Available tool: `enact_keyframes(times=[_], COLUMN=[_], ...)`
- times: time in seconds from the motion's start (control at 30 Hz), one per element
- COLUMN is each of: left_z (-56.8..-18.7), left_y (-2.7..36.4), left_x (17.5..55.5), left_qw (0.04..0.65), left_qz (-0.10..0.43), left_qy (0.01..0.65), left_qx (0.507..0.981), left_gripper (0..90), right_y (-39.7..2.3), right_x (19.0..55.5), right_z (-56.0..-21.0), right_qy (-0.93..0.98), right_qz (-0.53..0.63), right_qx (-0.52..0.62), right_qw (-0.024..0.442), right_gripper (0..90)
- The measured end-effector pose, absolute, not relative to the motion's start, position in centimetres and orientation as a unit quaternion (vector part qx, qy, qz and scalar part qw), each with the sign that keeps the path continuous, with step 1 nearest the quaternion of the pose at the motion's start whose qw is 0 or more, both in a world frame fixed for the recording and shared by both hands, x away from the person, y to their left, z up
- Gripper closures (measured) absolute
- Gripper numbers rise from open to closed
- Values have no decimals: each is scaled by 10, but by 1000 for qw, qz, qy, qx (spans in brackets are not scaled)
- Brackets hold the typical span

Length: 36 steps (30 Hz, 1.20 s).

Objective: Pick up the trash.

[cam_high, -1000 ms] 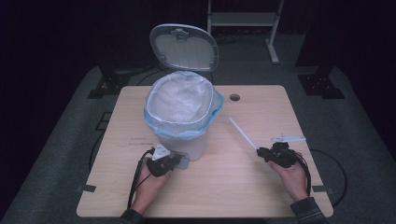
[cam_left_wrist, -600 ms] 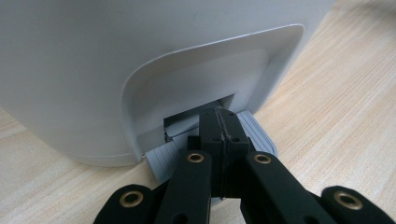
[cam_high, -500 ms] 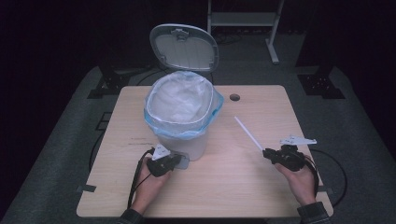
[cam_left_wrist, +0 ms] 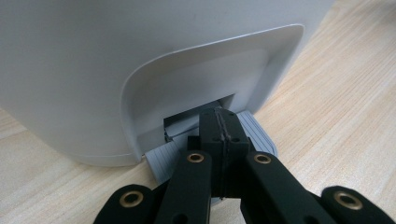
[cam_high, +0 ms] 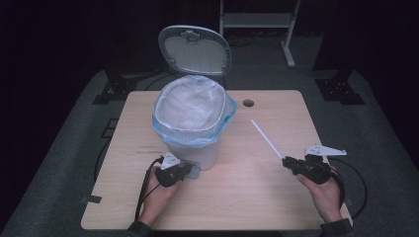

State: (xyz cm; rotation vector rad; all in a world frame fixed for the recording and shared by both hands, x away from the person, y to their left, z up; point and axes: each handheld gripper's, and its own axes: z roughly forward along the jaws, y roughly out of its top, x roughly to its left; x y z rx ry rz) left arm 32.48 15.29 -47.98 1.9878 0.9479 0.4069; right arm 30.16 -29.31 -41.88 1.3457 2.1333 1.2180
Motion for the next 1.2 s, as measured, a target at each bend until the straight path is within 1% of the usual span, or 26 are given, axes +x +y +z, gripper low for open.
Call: enact_keyframes(times=[1.0, 1.2], left_z=[-480, -480], left_y=[153, 153], left_x=[325, 325], left_qw=[435, 435], left_qz=[164, 163], left_qy=[381, 382], left_qx=[799, 799], left_gripper=[897, 897], right_y=[-294, -291], right_x=[283, 279], right_z=[-364, -353], right_qy=[735, 732], right_qz=[479, 491], right_qx=[440, 431], right_qw=[192, 191], right_gripper=[789, 790])
